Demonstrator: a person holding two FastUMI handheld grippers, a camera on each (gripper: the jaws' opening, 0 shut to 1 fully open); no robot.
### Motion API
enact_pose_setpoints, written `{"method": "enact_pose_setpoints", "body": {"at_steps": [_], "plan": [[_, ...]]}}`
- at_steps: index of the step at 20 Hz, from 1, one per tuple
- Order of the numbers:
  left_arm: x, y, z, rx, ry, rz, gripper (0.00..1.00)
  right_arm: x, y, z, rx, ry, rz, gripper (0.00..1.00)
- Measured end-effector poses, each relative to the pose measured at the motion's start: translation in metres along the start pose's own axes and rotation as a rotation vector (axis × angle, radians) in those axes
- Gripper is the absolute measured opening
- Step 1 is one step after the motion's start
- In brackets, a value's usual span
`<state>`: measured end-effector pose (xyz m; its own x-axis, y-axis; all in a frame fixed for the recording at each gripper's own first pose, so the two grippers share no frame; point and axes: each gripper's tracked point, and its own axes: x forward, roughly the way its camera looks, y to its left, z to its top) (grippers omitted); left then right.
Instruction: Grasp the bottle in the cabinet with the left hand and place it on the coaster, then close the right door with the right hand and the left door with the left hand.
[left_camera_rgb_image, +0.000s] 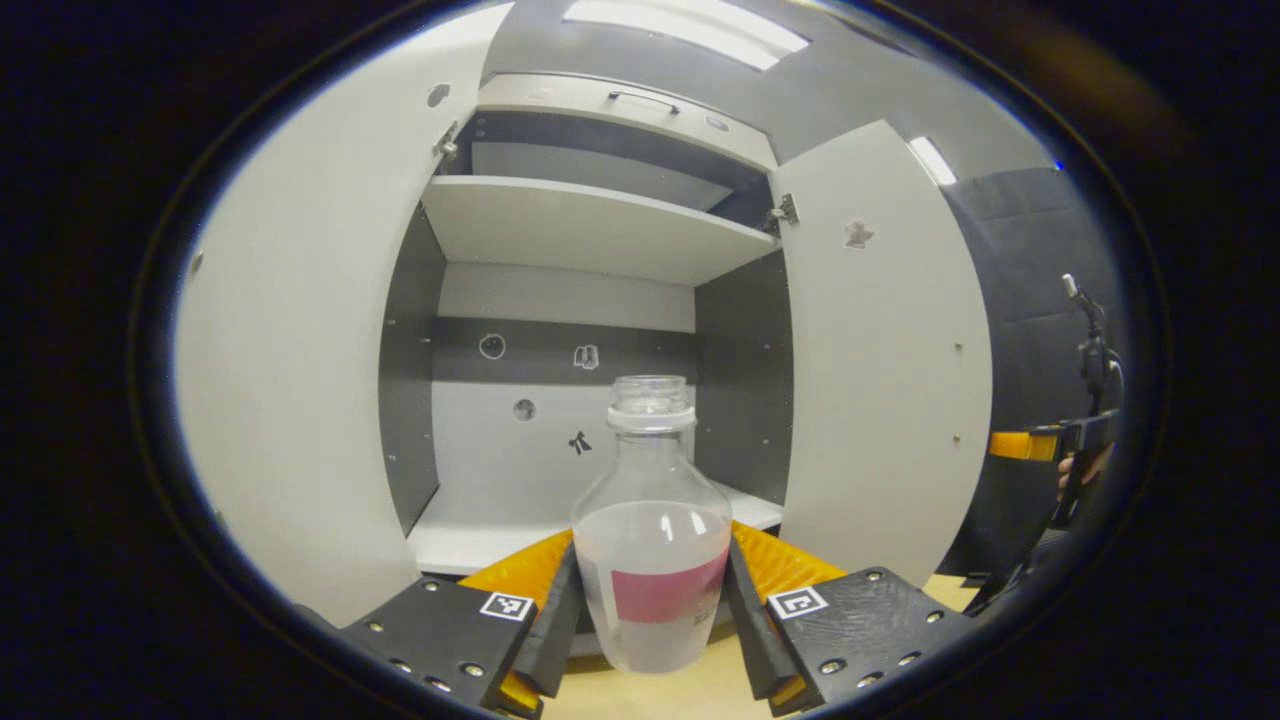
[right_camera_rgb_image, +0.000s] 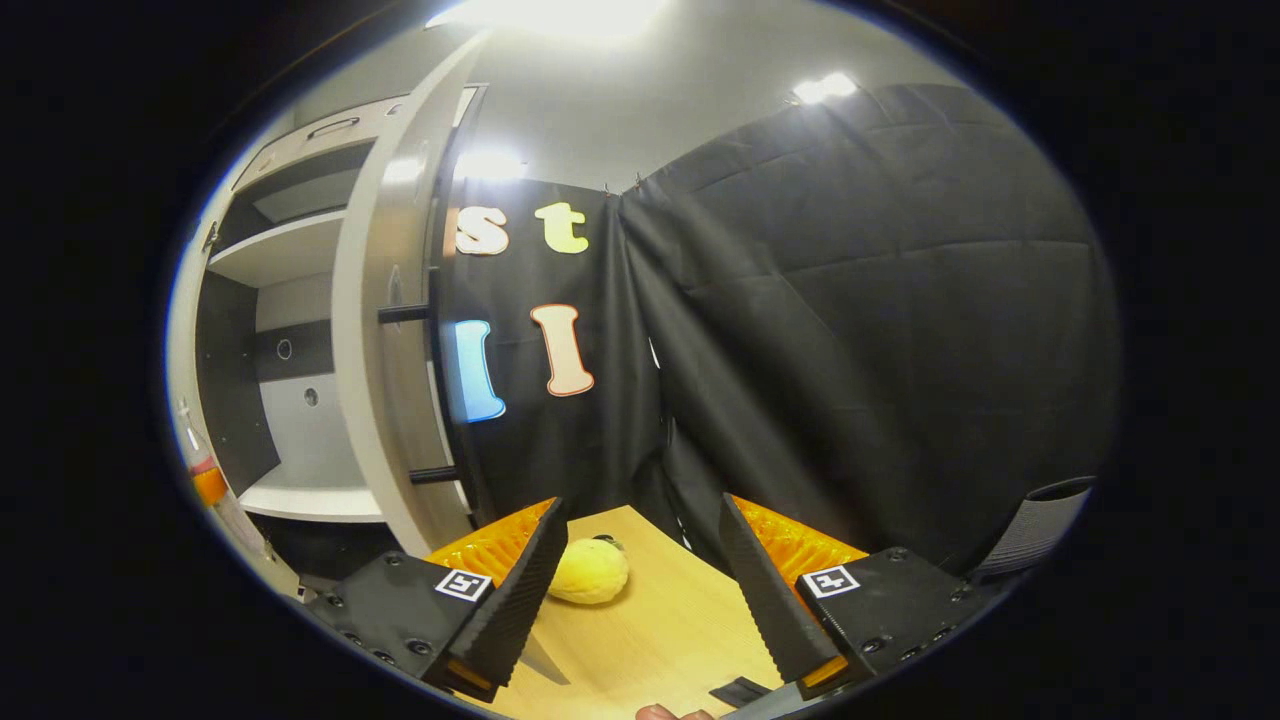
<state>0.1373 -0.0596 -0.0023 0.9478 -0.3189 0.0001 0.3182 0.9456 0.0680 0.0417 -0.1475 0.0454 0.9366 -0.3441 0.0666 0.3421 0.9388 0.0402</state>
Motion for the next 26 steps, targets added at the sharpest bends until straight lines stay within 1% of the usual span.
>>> {"method": "enact_pose_setpoints", "body": {"at_steps": [7, 8, 13, 15, 18, 20, 21, 22, 24, 26], "plan": [[-0.034, -0.005, -0.078, -0.009, 0.067, -0.003, 0.78, -0.023, 0.007, 0.000, 0.008, 0.000, 0.019, 0.97], [-0.037, -0.006, -0.089, -0.006, 0.073, -0.003, 0.70, -0.025, 0.007, 0.001, 0.001, -0.006, 0.019, 0.97], [-0.051, -0.022, -0.149, 0.001, 0.116, -0.024, 0.70, -0.041, 0.004, 0.006, -0.015, -0.013, 0.014, 0.97], [-0.055, -0.030, -0.173, 0.019, 0.145, -0.029, 0.70, -0.045, 0.001, 0.006, -0.028, -0.010, 0.011, 0.97], [-0.061, -0.049, -0.207, 0.021, 0.165, -0.072, 0.70, -0.049, -0.006, 0.003, -0.033, 0.014, -0.001, 0.96], [-0.065, -0.059, -0.231, 0.023, 0.187, -0.084, 0.70, -0.053, -0.008, 0.003, -0.021, 0.029, -0.005, 0.97], [-0.065, -0.063, -0.241, 0.024, 0.198, -0.089, 0.70, -0.054, -0.010, 0.004, -0.022, 0.031, -0.009, 0.92], [-0.067, -0.067, -0.249, 0.026, 0.204, -0.094, 0.70, -0.057, -0.011, 0.003, -0.031, 0.033, -0.011, 0.96], [-0.073, -0.074, -0.262, 0.027, 0.213, -0.108, 0.70, -0.059, -0.010, 0.000, -0.055, 0.042, -0.010, 0.96], [-0.074, -0.078, -0.276, 0.033, 0.230, -0.103, 0.70, -0.061, -0.009, -0.004, -0.062, 0.061, -0.005, 0.97]]}}
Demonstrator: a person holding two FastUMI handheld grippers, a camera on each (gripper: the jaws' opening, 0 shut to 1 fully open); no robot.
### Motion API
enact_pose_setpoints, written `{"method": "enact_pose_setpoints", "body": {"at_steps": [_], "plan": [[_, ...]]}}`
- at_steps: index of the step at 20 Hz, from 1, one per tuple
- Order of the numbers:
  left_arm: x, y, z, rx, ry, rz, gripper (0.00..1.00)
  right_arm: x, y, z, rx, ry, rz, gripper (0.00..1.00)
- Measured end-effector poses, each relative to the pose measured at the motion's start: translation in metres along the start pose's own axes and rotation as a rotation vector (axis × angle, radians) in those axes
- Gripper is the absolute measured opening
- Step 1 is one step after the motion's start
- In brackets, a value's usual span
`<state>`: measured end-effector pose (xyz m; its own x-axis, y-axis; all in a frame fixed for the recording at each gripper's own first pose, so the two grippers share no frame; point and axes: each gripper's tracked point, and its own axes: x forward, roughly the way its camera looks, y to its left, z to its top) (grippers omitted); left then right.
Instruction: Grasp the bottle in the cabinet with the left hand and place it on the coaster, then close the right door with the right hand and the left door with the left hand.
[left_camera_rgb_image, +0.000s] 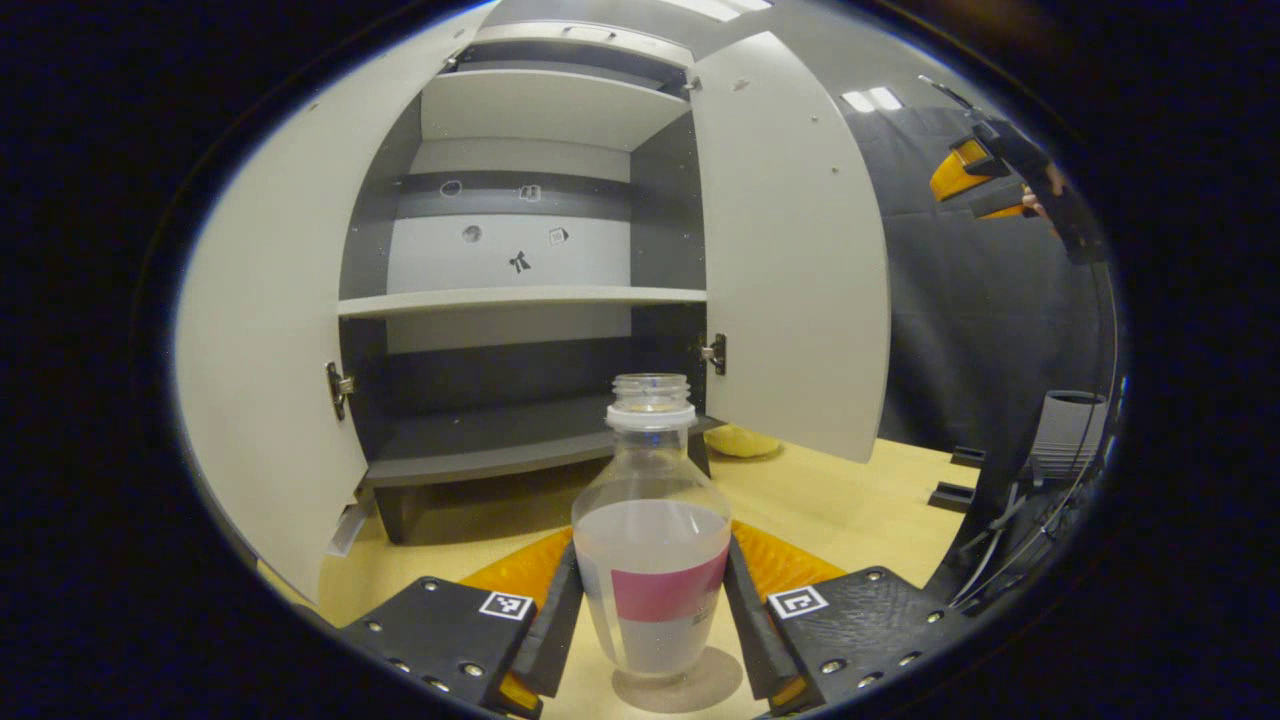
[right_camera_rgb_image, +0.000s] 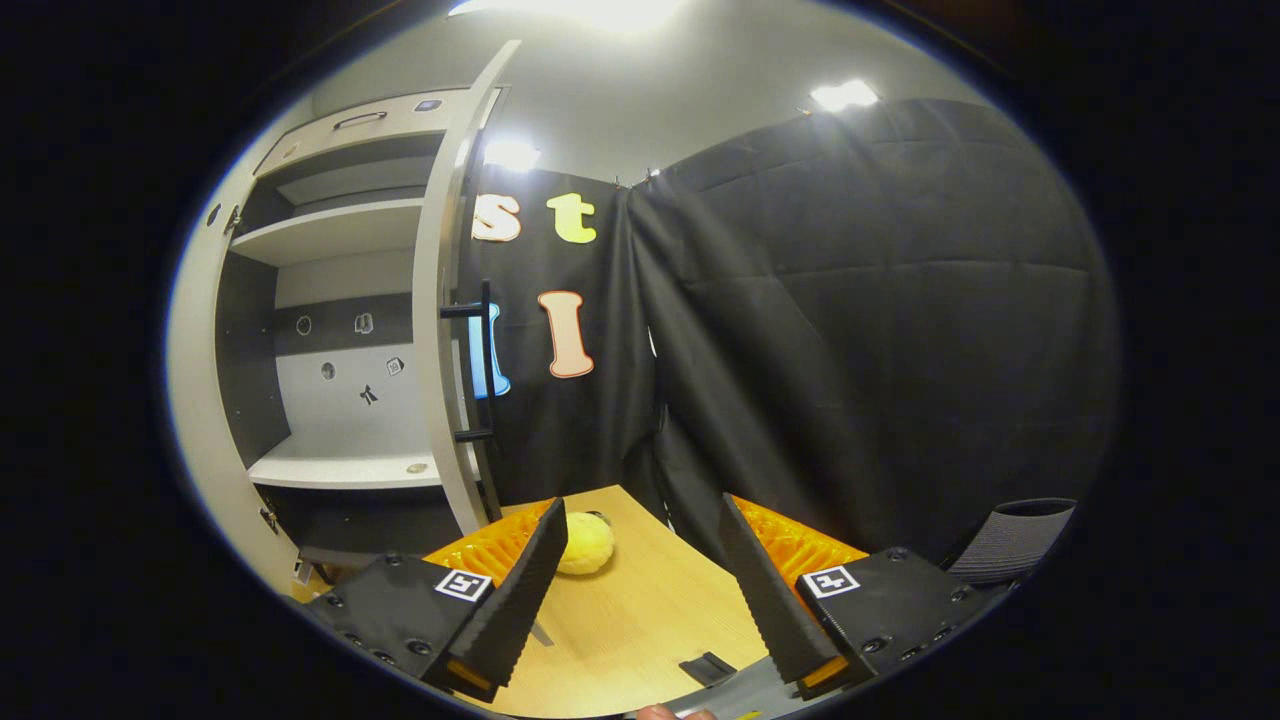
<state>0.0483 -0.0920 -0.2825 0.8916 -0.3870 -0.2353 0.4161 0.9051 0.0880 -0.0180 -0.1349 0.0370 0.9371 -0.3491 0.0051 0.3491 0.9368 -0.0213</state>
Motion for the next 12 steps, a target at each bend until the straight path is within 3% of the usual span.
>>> {"method": "enact_pose_setpoints", "body": {"at_steps": [5, 6, 7, 12], "plan": [[0.003, -0.009, -0.031, -0.005, 0.048, -0.013, 0.70, 0.000, 0.001, -0.009, 0.037, 0.044, 0.005, 0.97], [0.003, -0.010, -0.033, -0.014, 0.047, -0.013, 0.70, 0.002, -0.002, -0.009, 0.050, 0.048, -0.007, 0.92], [0.003, -0.009, -0.035, -0.016, 0.051, -0.010, 0.70, 0.002, -0.005, -0.006, 0.060, 0.044, -0.014, 0.97], [-0.005, -0.007, -0.051, -0.023, 0.075, -0.001, 0.71, 0.003, -0.009, -0.006, 0.055, 0.051, -0.023, 0.97]]}}
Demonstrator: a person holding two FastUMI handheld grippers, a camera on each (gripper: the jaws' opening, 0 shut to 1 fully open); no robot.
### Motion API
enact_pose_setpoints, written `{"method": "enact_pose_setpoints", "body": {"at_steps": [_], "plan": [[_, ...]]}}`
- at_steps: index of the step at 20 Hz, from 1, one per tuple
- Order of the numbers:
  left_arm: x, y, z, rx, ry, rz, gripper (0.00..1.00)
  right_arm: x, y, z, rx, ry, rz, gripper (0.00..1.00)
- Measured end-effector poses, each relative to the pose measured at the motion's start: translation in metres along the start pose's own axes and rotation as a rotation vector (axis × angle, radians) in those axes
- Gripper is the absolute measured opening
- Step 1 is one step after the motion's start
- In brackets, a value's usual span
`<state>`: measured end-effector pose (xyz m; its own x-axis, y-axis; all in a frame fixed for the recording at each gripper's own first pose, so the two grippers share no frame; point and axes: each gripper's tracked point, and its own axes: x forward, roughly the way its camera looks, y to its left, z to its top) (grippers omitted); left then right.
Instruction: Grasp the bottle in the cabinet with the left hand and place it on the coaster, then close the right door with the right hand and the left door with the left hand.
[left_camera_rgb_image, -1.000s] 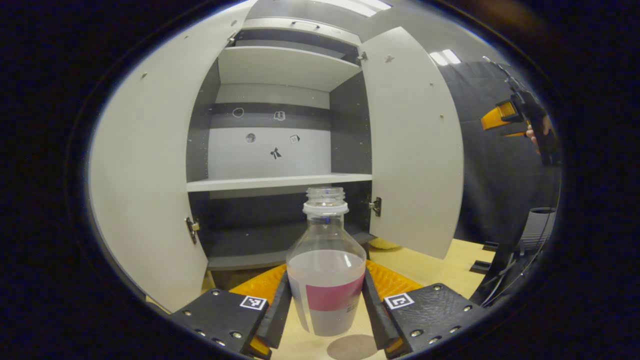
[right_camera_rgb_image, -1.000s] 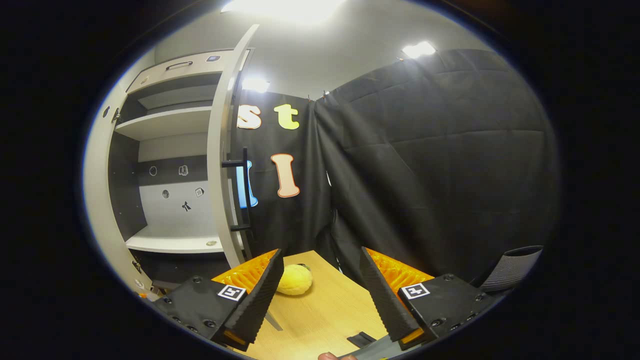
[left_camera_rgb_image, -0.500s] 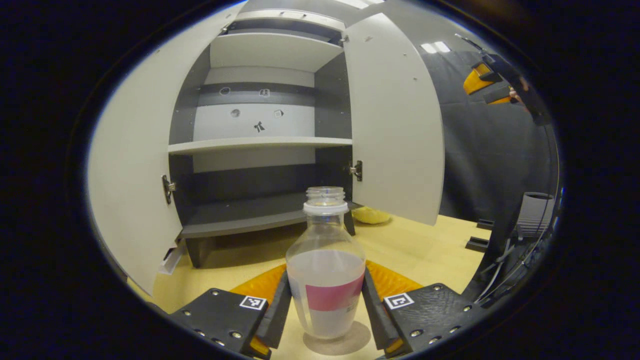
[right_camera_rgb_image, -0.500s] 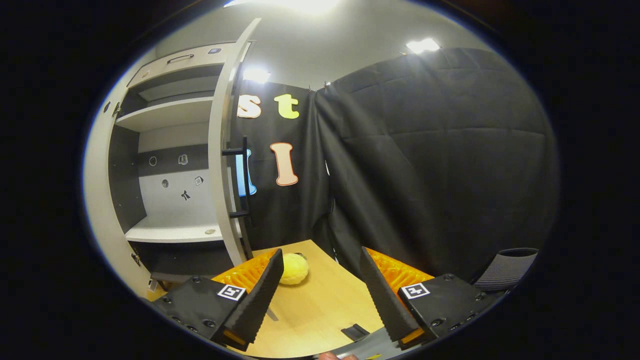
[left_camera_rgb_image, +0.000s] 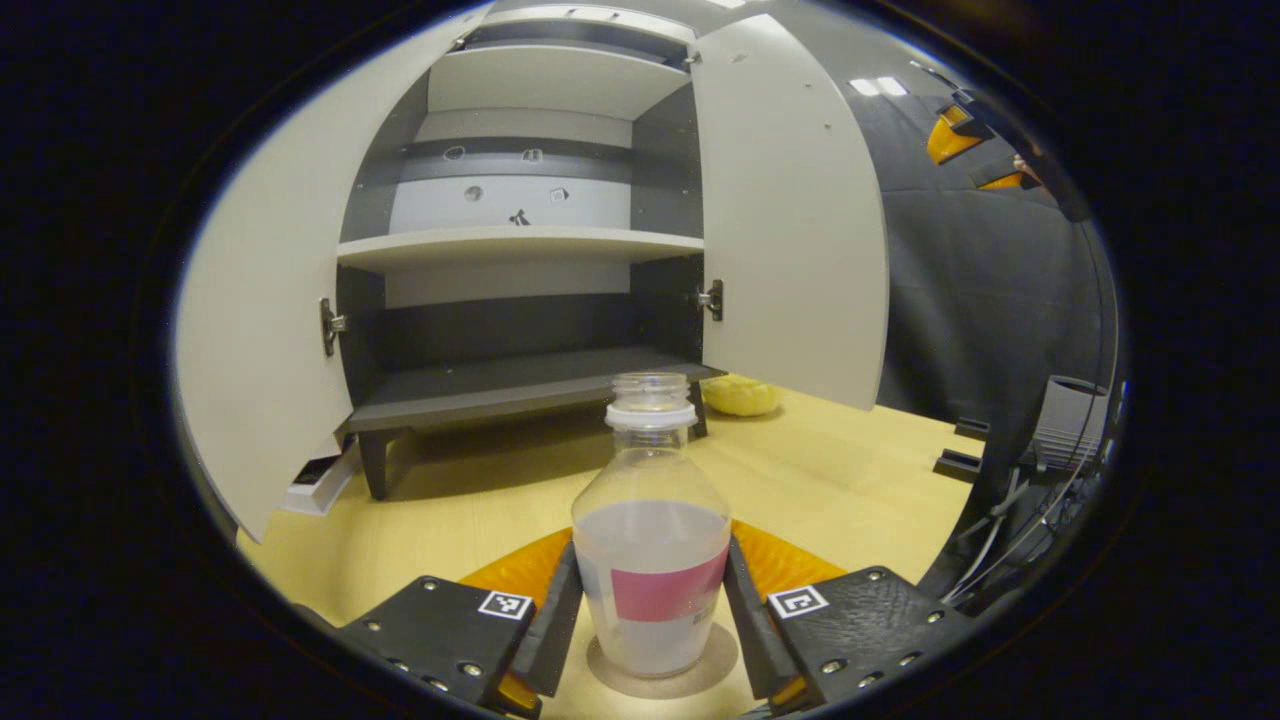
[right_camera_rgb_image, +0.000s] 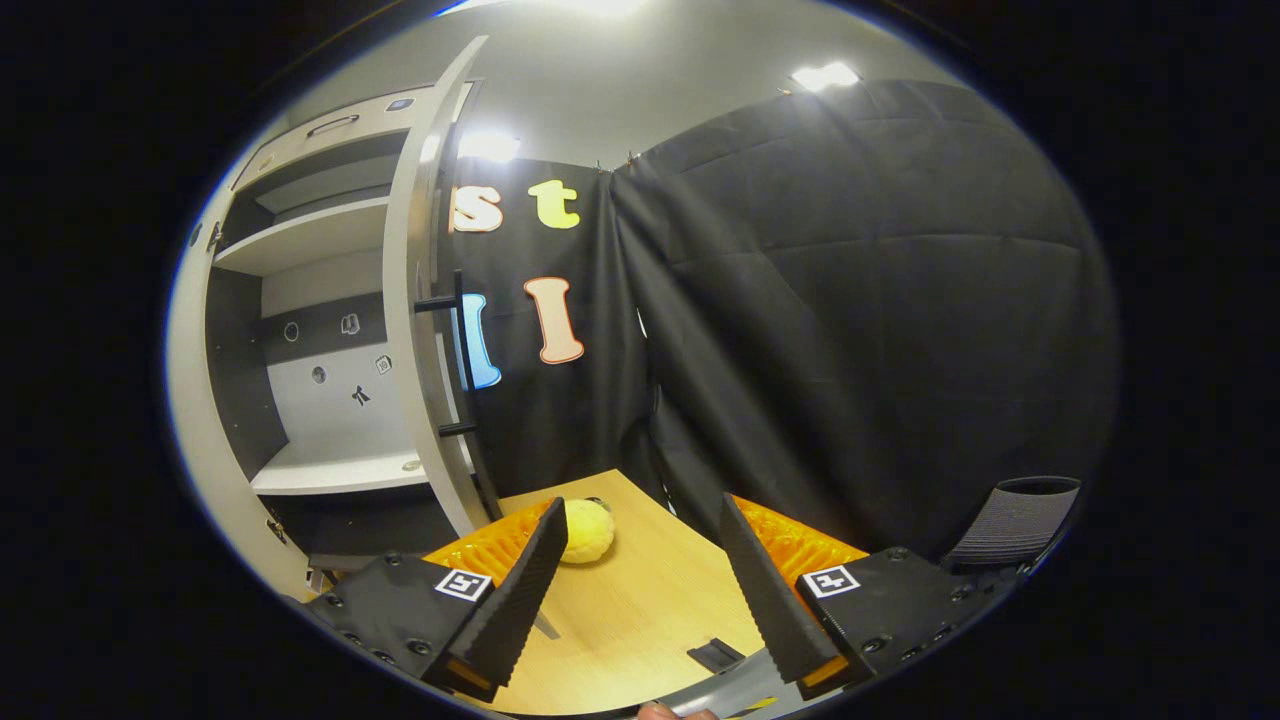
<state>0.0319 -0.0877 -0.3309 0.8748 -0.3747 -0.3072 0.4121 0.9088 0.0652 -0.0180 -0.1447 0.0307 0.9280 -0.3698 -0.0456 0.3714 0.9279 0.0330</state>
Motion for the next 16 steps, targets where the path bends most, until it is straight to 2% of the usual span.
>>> {"method": "enact_pose_setpoints", "body": {"at_steps": [13, 14, 15, 16], "plan": [[-0.015, 0.002, -0.008, -0.019, 0.053, 0.017, 0.72, 0.013, 0.007, -0.012, 0.028, 0.043, 0.008, 0.97], [-0.016, 0.004, -0.008, -0.023, 0.057, 0.025, 0.66, 0.014, 0.008, -0.013, 0.038, 0.047, 0.008, 0.97], [-0.018, 0.004, -0.008, -0.030, 0.062, 0.029, 0.88, 0.014, 0.008, -0.012, 0.045, 0.045, 0.008, 0.97], [-0.021, 0.004, -0.006, -0.034, 0.061, 0.032, 0.97, 0.016, 0.006, -0.011, 0.048, 0.041, 0.006, 0.92]]}}
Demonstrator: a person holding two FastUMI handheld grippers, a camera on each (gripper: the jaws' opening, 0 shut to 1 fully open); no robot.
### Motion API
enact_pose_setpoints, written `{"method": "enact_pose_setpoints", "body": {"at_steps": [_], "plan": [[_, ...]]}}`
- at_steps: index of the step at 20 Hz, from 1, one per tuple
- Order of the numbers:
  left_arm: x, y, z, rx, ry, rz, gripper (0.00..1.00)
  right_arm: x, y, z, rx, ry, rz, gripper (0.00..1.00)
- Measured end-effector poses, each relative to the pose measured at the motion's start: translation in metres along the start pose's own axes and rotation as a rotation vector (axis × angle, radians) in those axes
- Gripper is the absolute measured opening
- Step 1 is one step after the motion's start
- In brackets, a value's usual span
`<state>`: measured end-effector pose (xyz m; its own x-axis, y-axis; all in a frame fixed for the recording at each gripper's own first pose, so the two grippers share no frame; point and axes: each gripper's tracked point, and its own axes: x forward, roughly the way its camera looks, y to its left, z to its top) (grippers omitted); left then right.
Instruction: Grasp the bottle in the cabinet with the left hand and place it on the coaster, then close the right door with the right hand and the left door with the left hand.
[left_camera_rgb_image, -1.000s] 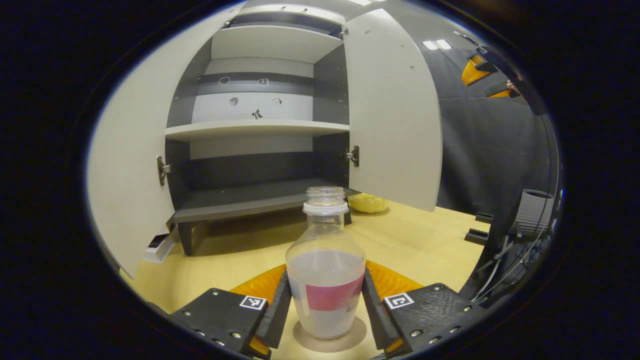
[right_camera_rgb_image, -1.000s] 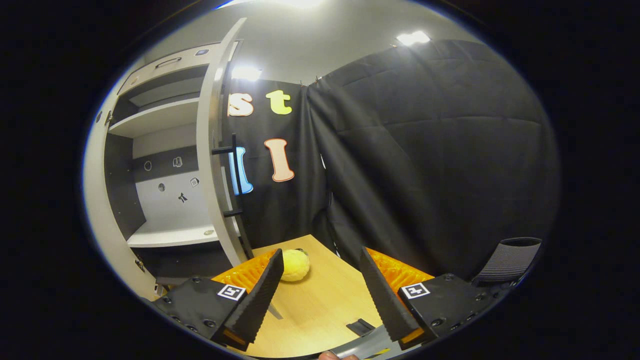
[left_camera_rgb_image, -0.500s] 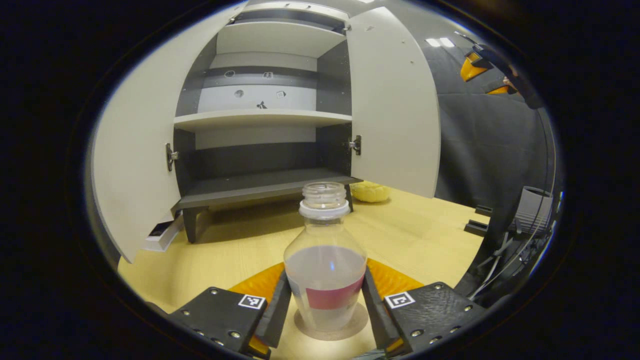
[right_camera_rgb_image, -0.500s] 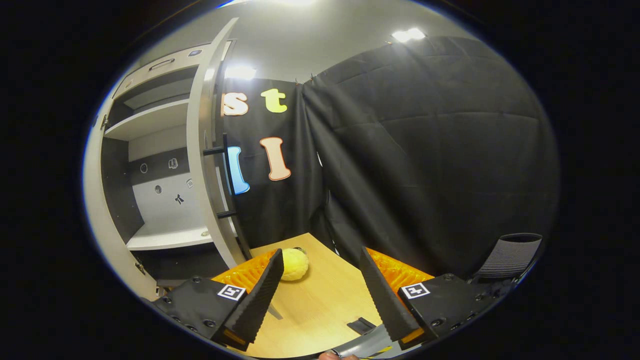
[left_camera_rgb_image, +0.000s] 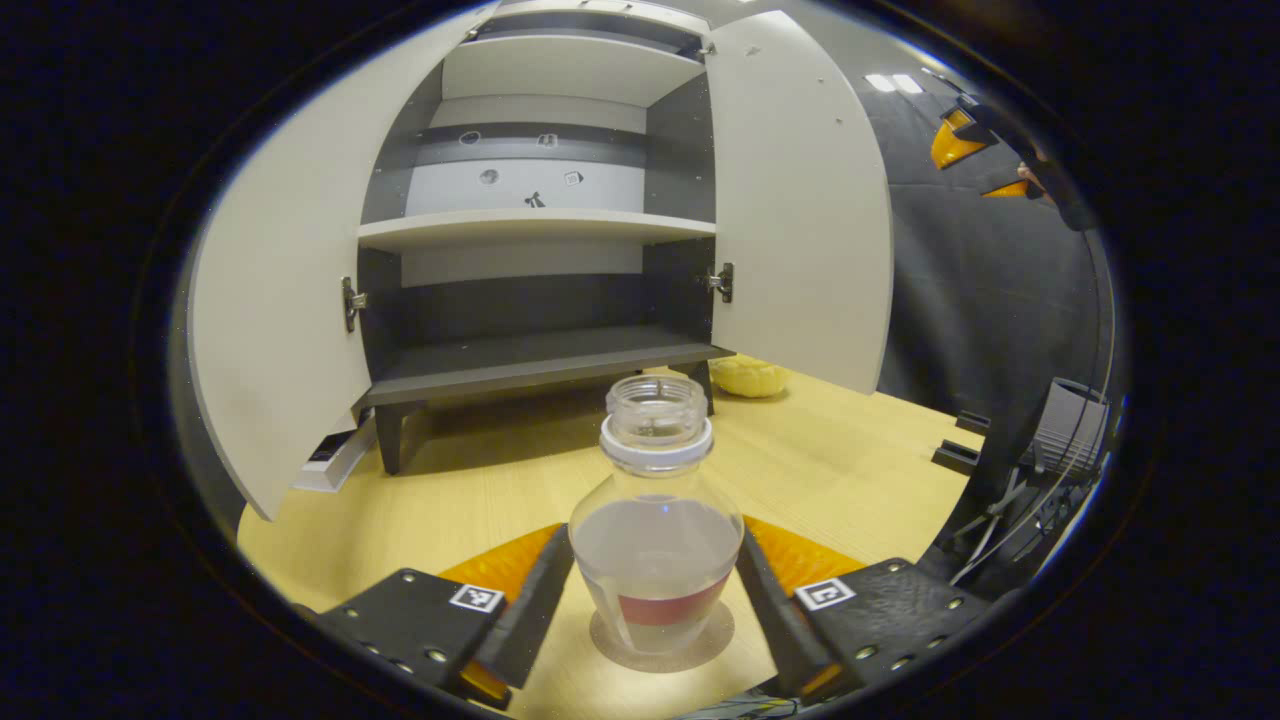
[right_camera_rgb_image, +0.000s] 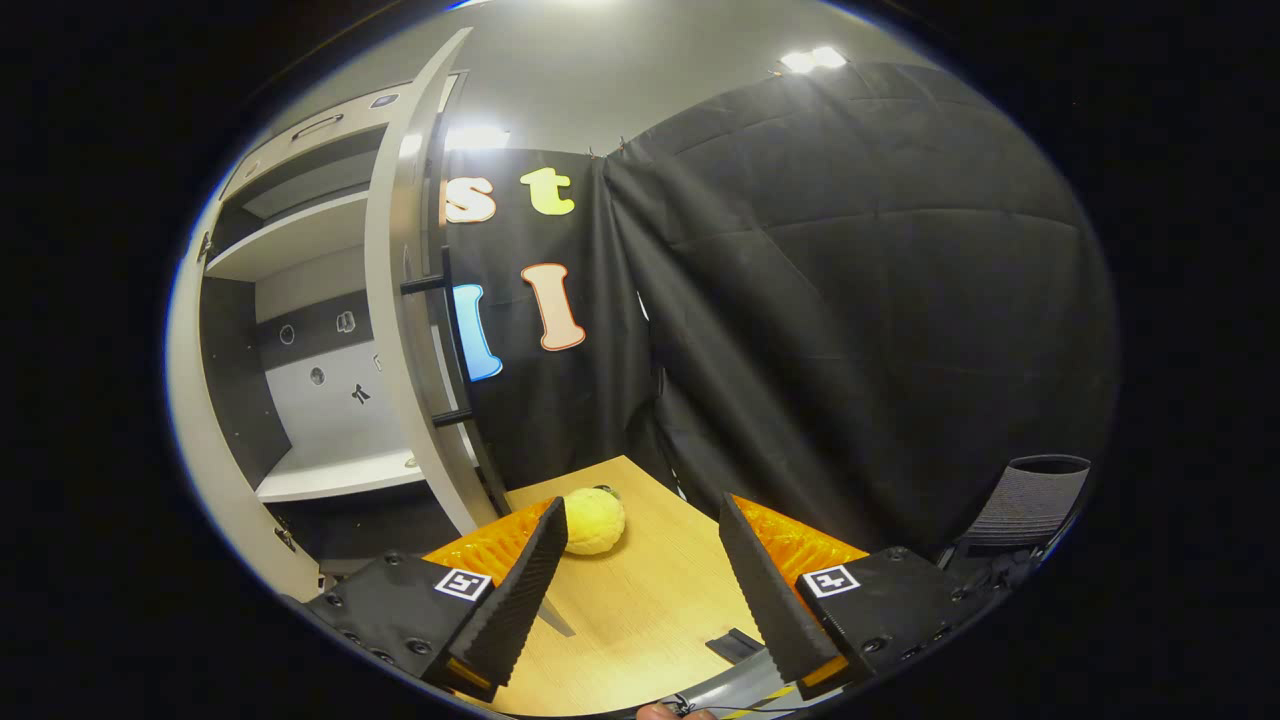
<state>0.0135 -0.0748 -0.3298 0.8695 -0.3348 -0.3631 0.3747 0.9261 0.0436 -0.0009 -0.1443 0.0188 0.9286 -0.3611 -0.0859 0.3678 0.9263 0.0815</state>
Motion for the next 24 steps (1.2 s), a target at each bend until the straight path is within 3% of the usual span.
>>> {"method": "enact_pose_setpoints", "body": {"at_steps": [1, 2, 4, 5, 6, 7, 8, 10, 11, 12, 13, 17, 19, 20, 24], "plan": [[-0.002, 0.000, 0.003, -0.002, -0.006, 0.000, 1.00, 0.001, -0.001, 0.000, 0.001, -0.002, -0.003, 0.92], [-0.005, 0.002, 0.007, 0.000, -0.014, 0.007, 0.95, 0.002, -0.003, -0.001, -0.001, -0.003, -0.005, 0.97], [-0.014, 0.004, 0.020, -0.014, -0.030, 0.014, 0.95, 0.004, -0.004, -0.001, -0.007, -0.010, -0.007, 0.92], [-0.018, 0.004, 0.031, -0.030, -0.047, 0.011, 1.00, 0.005, -0.005, -0.001, -0.009, -0.014, -0.009, 0.92], [-0.025, 0.002, 0.044, -0.046, -0.068, 0.004, 0.95, 0.007, -0.006, 0.000, -0.011, -0.016, -0.009, 0.97], [-0.031, -0.002, 0.059, -0.052, -0.088, -0.012, 1.00, 0.008, -0.006, 0.000, -0.012, -0.019, -0.009, 0.97], [-0.039, -0.004, 0.074, -0.050, -0.110, -0.019, 0.95, 0.008, -0.008, 0.001, -0.018, -0.026, -0.010, 0.97], [-0.054, -0.001, 0.112, -0.046, -0.163, -0.006, 1.00, 0.012, -0.015, 0.011, -0.029, -0.049, -0.014, 0.92], [-0.064, 0.000, 0.132, -0.042, -0.188, 0.002, 0.95, 0.015, -0.017, 0.019, -0.029, -0.070, -0.016, 0.97], [-0.072, 0.005, 0.149, -0.034, -0.211, 0.024, 0.95, 0.018, -0.019, 0.025, -0.031, -0.087, -0.014, 0.92], [-0.079, 0.013, 0.166, -0.022, -0.224, 0.056, 0.95, 0.022, -0.020, 0.030, -0.031, -0.094, -0.009, 0.96], [-0.102, 0.043, 0.220, 0.006, -0.238, 0.169, 0.95, 0.041, -0.014, 0.040, -0.016, -0.097, 0.034, 0.97], [-0.114, 0.056, 0.244, -0.018, -0.243, 0.212, 0.95, 0.049, -0.003, 0.040, -0.028, -0.077, 0.085, 0.92], [-0.119, 0.061, 0.256, -0.034, -0.250, 0.230, 0.95, 0.054, 0.001, 0.041, -0.043, -0.066, 0.111, 0.97], [-0.133, 0.084, 0.275, -0.102, -0.215, 0.313, 0.95, 0.064, 0.013, 0.049, -0.060, -0.037, 0.187, 0.97]]}}
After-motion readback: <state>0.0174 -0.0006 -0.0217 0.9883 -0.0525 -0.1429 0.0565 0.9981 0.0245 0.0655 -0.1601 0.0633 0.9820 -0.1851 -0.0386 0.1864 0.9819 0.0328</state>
